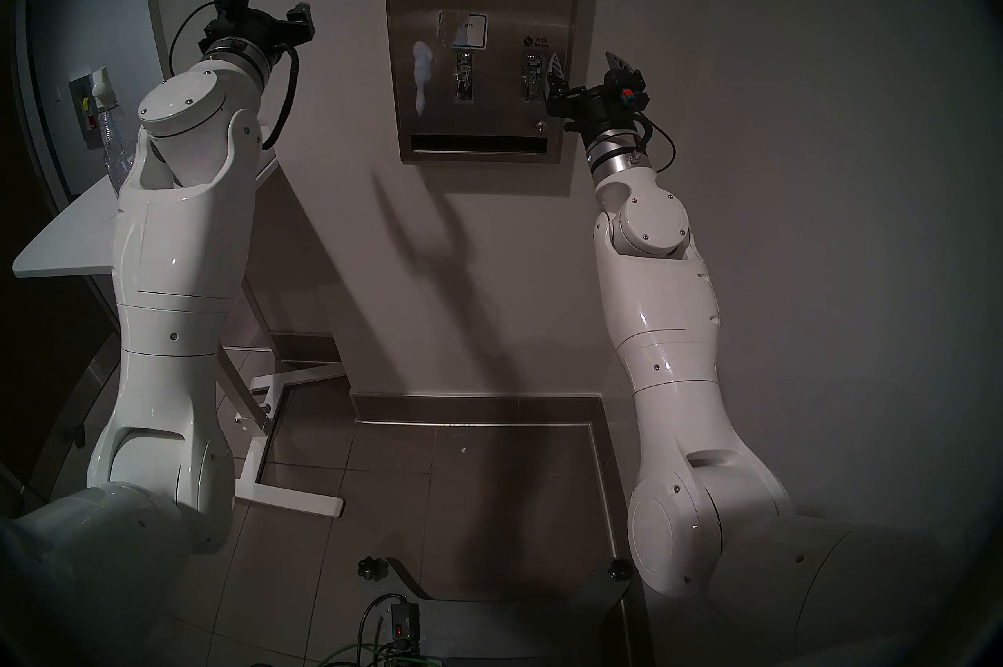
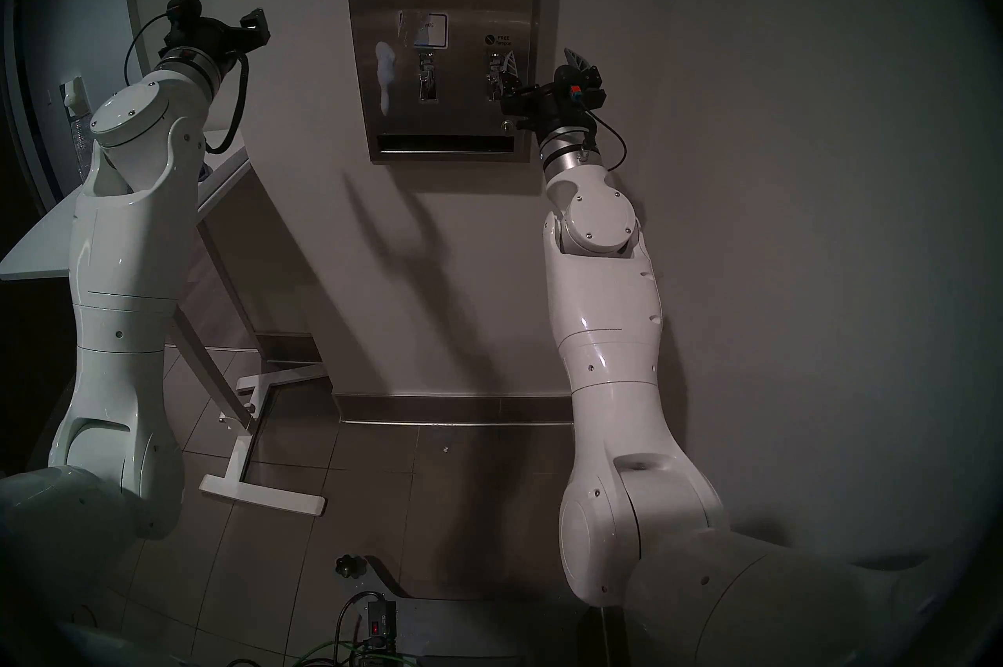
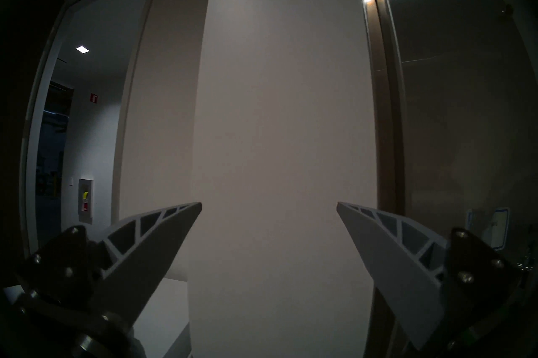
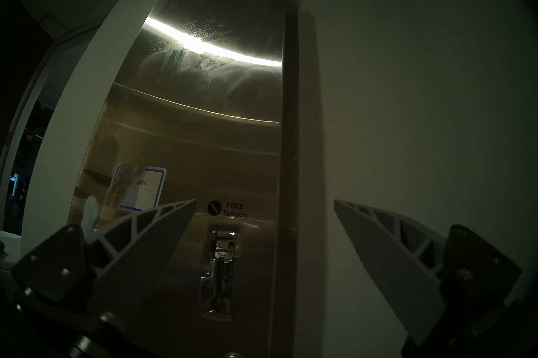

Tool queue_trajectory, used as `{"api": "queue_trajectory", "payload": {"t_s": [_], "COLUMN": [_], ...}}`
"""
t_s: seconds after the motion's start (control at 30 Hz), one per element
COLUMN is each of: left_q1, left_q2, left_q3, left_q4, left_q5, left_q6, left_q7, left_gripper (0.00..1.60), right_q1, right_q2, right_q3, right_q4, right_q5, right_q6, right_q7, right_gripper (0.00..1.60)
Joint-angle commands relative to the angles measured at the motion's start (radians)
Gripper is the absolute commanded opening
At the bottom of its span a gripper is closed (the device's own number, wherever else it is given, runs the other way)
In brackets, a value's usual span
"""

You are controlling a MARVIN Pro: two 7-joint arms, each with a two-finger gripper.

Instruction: Pick up the cleaner bottle and spray the cleaner onto the surface

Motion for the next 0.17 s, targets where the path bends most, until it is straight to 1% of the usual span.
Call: {"api": "queue_trajectory", "payload": {"t_s": [0.0,0.13], "left_q1": [-0.027,-0.026], "left_q2": [0.006,0.006], "left_q3": [-0.01,-0.011], "left_q4": [-0.016,-0.014], "left_q5": [0.002,0.002], "left_q6": [-0.047,-0.053], "left_q7": [-0.009,-0.012], "left_gripper": [1.6,1.6], "right_q1": [0.016,0.014], "right_q2": [-0.007,-0.008], "right_q3": [-0.006,-0.007], "right_q4": [-0.051,-0.052], "right_q5": [-0.017,-0.021], "right_q6": [-0.031,-0.033], "right_q7": [-0.023,-0.028], "right_gripper": [1.6,1.6]}}
